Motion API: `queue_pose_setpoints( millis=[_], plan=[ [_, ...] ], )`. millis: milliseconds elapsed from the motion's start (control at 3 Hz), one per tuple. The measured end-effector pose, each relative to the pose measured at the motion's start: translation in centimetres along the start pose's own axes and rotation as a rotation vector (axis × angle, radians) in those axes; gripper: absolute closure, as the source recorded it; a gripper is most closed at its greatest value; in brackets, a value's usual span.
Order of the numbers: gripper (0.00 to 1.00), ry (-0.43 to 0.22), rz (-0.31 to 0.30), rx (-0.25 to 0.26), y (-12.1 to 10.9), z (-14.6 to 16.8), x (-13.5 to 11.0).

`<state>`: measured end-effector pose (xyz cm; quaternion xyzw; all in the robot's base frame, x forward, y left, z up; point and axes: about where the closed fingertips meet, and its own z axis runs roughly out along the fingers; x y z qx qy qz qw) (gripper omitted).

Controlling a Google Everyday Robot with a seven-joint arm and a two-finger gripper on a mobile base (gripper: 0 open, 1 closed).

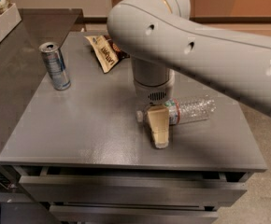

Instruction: Knock water bottle over

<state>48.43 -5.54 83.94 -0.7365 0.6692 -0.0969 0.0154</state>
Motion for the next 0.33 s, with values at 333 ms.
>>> queue_pose_setpoints(
  millis=[333],
  plan=[
    [0.0, 0.0, 0.0, 0.0, 0.0, 0.0, 0.0]
  ],
)
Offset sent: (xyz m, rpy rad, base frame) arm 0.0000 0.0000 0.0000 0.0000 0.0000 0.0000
